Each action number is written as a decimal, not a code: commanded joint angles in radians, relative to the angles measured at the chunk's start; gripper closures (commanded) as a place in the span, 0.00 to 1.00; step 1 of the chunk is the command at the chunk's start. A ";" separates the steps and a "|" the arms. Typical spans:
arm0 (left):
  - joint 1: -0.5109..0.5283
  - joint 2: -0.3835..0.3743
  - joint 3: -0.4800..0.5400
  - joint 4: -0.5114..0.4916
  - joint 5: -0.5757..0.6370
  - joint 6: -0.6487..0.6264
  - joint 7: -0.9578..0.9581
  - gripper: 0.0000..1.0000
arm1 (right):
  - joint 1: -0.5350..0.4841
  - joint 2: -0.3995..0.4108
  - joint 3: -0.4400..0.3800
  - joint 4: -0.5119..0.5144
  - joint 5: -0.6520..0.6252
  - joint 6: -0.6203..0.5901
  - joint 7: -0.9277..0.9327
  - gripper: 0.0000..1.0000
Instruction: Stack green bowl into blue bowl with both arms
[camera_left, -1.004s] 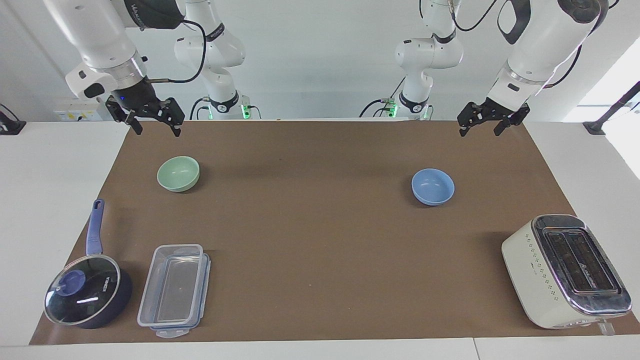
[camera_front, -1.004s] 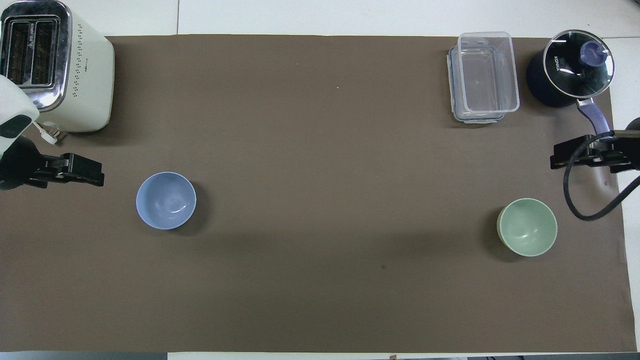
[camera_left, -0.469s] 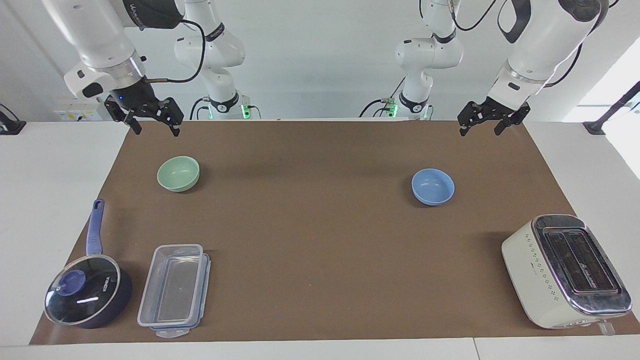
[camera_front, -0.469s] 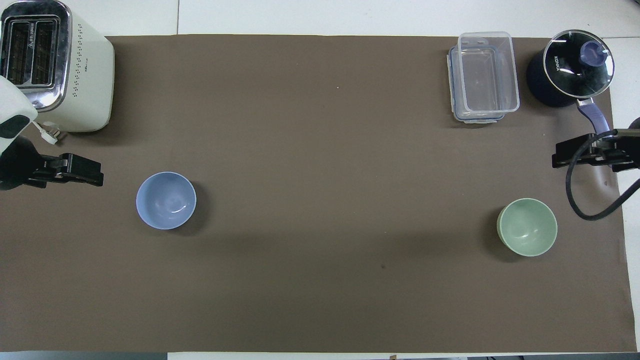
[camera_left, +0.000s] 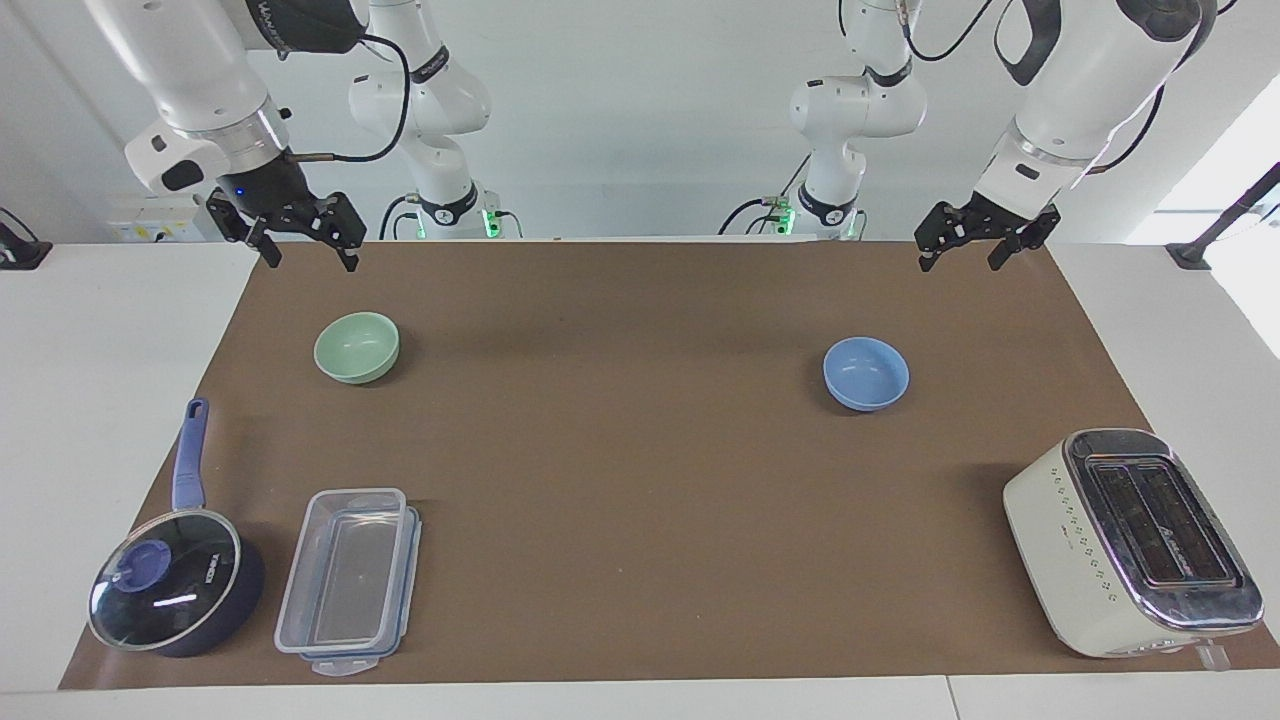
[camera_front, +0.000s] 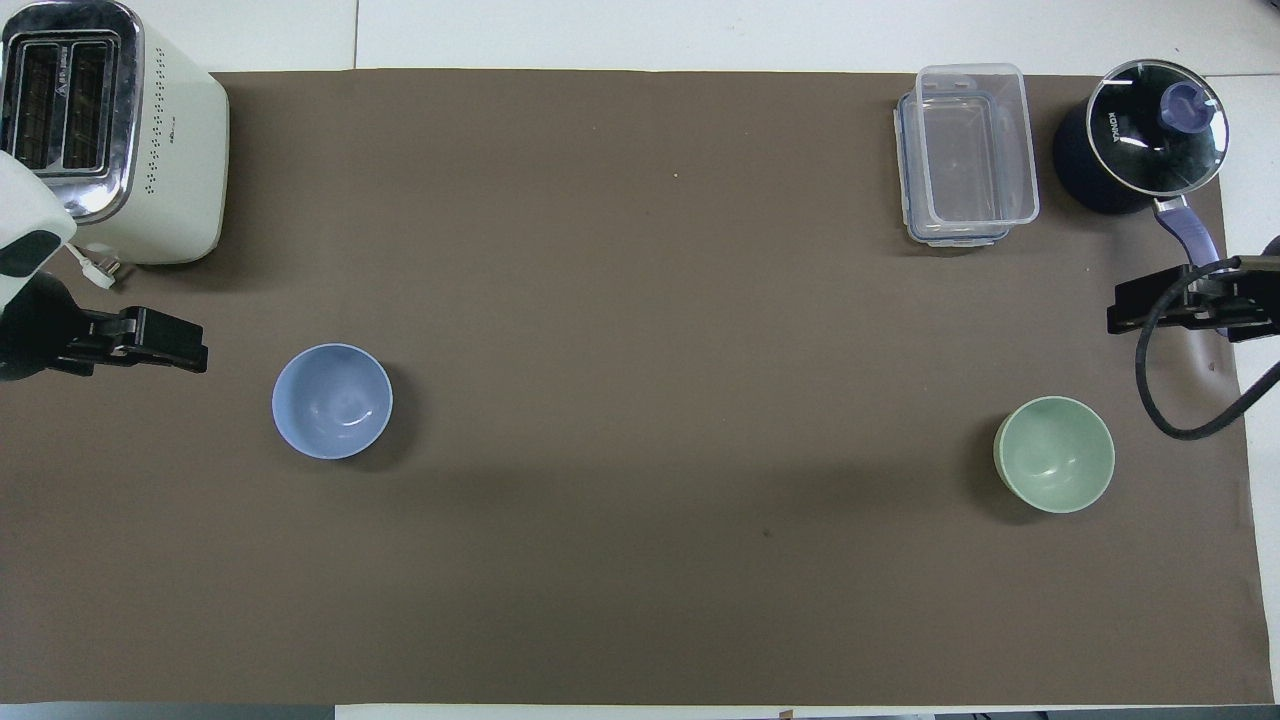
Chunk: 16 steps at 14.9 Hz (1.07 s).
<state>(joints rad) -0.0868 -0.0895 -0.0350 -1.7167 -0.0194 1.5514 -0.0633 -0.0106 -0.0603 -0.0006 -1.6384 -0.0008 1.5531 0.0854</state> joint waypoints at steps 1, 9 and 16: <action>0.001 -0.027 0.000 -0.035 0.018 0.012 0.000 0.00 | -0.005 -0.003 0.004 -0.010 -0.004 0.002 -0.013 0.00; 0.022 -0.101 0.000 -0.355 0.018 0.323 0.025 0.00 | -0.081 -0.003 -0.007 -0.018 0.001 0.007 -0.024 0.00; 0.047 -0.032 0.000 -0.553 0.018 0.593 0.109 0.00 | -0.092 -0.001 -0.007 -0.017 -0.001 0.025 -0.022 0.00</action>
<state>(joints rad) -0.0355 -0.1324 -0.0307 -2.2151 -0.0183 2.0637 0.0403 -0.0869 -0.0582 -0.0112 -1.6455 -0.0008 1.5549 0.0814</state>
